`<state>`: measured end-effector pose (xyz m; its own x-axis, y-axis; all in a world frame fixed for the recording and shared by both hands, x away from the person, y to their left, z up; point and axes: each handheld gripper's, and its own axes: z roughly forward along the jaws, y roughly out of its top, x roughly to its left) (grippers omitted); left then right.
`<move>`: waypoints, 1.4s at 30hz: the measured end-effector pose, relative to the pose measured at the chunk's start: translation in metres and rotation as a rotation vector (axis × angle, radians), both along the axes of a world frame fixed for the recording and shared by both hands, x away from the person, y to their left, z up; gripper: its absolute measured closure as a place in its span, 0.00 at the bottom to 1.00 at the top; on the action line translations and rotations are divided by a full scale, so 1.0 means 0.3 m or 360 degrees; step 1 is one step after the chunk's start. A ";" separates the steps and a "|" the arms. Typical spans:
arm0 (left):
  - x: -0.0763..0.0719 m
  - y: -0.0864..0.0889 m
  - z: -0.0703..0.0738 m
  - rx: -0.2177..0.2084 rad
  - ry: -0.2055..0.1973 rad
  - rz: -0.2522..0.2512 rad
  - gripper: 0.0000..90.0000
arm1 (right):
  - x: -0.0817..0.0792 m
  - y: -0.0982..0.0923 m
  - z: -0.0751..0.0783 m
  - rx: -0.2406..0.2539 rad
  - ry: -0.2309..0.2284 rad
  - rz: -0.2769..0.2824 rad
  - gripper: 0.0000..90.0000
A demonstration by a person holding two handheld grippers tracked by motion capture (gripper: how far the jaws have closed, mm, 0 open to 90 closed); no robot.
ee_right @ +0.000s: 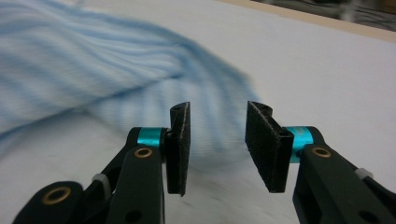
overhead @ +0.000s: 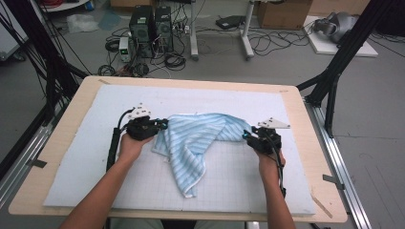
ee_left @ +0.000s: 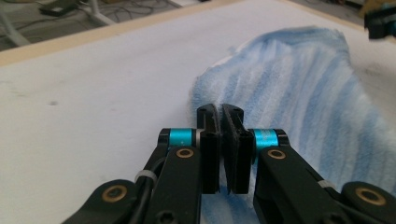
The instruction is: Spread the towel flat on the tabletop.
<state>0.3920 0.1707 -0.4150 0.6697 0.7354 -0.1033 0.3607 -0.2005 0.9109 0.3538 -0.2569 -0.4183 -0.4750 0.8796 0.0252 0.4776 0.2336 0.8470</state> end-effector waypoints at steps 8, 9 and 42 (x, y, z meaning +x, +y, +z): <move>-0.012 0.112 -0.004 0.0027 0.0011 0.0169 0.95 | 0.031 0.149 -0.045 0.0000 0.0098 0.0223 0.65; -0.013 0.120 0.000 0.0028 0.0002 0.0190 0.95 | 0.036 0.164 -0.050 0.0004 0.0119 0.0230 0.64; -0.045 0.215 -0.060 0.0014 0.0043 0.0278 0.84 | 0.338 0.262 0.077 -0.0269 0.0047 -0.0091 0.74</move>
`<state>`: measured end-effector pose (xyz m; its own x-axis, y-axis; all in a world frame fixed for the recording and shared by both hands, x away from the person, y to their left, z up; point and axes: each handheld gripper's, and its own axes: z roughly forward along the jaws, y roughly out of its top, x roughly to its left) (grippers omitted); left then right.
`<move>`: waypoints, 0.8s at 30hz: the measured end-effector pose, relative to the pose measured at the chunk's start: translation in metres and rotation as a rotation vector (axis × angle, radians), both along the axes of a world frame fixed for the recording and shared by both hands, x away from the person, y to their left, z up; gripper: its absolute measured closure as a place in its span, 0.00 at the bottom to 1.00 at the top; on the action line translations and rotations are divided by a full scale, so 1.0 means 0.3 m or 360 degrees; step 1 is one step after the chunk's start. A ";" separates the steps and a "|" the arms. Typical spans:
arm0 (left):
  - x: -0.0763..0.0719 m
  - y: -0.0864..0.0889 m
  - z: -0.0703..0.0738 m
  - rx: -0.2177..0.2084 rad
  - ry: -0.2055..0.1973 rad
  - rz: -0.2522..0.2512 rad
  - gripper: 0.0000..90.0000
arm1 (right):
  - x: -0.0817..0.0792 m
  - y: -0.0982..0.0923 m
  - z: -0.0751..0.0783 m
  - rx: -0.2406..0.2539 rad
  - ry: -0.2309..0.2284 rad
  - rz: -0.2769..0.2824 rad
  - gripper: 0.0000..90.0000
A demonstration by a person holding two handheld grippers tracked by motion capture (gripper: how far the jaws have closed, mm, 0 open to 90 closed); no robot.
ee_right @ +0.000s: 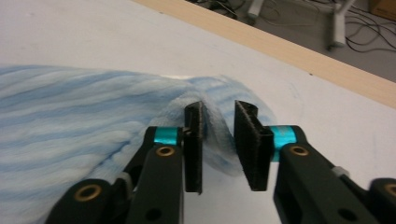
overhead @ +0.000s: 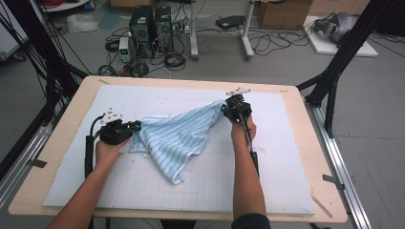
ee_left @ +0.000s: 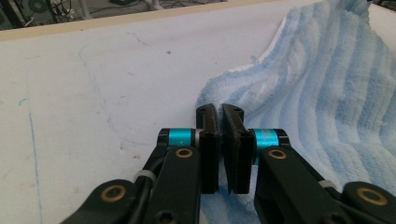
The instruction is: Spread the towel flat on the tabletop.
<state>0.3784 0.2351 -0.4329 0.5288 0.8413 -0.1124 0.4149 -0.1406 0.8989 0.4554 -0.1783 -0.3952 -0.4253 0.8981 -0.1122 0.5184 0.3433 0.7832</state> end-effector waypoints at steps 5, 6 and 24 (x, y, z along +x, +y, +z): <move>-0.013 0.023 -0.002 -0.0051 -0.0016 -0.0006 0.63 | -0.078 0.017 0.011 0.0093 -0.0041 0.0146 0.62; -0.017 0.028 -0.002 -0.0060 -0.0017 -0.0017 0.62 | -0.100 0.021 0.012 0.0100 -0.0054 0.0184 0.60; -0.082 0.019 0.002 -0.0079 -0.0068 -0.0145 0.50 | -0.251 0.206 -0.136 -0.0047 0.0311 0.0571 0.75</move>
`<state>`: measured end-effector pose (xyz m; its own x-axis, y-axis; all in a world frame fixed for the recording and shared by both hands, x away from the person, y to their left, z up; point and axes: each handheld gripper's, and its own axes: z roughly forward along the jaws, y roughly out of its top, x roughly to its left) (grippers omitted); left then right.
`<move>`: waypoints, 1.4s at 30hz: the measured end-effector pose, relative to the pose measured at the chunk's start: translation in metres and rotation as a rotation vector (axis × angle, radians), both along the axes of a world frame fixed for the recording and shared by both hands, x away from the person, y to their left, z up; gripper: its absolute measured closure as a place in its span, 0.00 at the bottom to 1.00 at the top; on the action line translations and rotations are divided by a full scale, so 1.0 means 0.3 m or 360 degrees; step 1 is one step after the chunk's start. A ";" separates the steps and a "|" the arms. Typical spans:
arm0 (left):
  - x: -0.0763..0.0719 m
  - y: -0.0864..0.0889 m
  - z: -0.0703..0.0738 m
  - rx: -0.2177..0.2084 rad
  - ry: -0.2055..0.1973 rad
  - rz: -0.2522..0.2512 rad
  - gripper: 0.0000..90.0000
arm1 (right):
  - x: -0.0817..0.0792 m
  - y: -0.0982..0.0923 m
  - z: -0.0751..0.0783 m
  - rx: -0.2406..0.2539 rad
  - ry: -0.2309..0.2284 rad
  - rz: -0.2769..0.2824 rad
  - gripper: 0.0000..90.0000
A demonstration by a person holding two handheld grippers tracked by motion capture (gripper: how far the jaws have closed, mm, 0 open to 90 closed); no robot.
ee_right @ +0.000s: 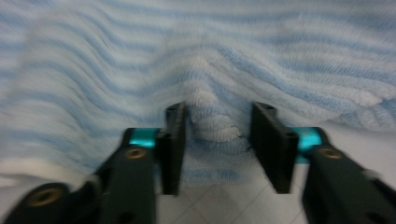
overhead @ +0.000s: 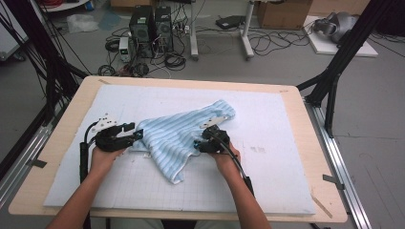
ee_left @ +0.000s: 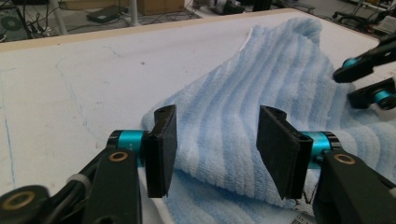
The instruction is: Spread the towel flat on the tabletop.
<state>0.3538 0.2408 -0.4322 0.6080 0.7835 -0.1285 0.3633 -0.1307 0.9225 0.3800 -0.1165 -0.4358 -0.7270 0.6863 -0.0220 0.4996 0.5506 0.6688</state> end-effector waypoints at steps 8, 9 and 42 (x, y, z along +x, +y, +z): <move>-0.016 0.001 -0.007 -0.0007 0.0012 -0.0031 0.50 | 0.091 -0.106 0.023 -0.0103 -0.0132 -0.0223 0.92; -0.017 -0.002 -0.008 0.0000 0.0019 -0.0040 0.50 | 0.104 -0.125 0.026 -0.0128 -0.0177 -0.0263 0.91; 0.079 -0.179 -0.060 0.0432 0.0233 -0.0105 0.62 | -0.148 -0.220 0.055 0.0350 -0.0190 -0.0323 0.45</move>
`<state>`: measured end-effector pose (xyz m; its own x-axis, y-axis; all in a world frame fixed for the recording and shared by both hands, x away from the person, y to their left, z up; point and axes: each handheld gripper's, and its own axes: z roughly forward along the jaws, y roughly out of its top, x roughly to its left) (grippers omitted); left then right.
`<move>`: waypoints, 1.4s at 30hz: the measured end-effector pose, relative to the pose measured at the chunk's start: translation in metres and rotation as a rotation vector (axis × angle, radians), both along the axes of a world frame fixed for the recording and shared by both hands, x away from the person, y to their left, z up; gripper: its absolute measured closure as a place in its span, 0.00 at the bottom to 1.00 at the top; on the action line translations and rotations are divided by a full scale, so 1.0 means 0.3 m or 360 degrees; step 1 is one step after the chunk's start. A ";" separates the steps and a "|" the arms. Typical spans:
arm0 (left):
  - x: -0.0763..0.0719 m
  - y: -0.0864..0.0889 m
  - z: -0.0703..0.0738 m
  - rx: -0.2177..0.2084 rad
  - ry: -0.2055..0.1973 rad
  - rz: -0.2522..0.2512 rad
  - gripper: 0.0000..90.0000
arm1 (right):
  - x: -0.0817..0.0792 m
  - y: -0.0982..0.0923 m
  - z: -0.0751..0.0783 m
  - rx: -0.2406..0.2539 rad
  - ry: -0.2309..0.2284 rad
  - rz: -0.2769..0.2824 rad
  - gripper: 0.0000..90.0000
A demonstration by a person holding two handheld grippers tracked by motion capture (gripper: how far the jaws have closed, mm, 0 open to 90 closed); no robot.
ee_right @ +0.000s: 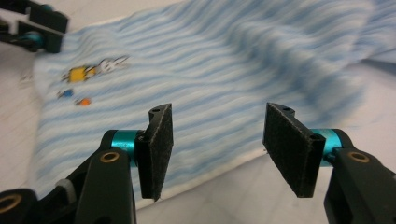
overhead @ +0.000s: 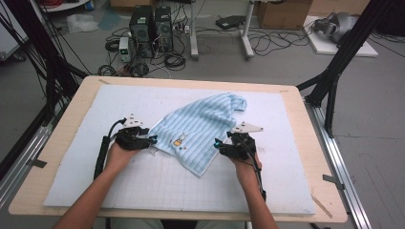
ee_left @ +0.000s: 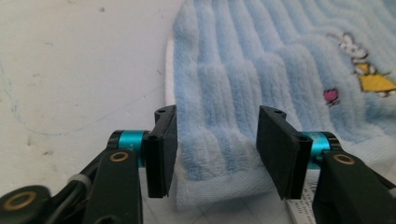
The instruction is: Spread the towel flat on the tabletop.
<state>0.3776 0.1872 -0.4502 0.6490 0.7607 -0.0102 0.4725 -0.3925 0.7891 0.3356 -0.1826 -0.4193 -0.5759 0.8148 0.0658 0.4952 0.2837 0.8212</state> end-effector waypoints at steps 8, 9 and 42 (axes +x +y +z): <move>-0.052 -0.001 0.009 -0.0020 0.0046 -0.0093 0.96 | -0.062 0.150 -0.091 -0.0119 0.0137 0.0265 0.49; -0.063 0.001 0.010 -0.0027 0.0061 -0.0101 0.96 | -0.072 0.162 -0.099 -0.0165 0.0125 0.0278 0.50; -0.158 0.032 0.096 -0.0460 -0.0221 -0.0085 0.46 | -0.270 -0.227 -0.026 -0.0120 -0.0031 -0.0128 0.62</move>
<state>0.3302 0.1968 -0.4214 0.6984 0.7040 -0.1293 0.3373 -0.1643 0.9270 0.2545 -0.2506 -0.4272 -0.5089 0.8608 -0.0077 0.5033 0.3048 0.8086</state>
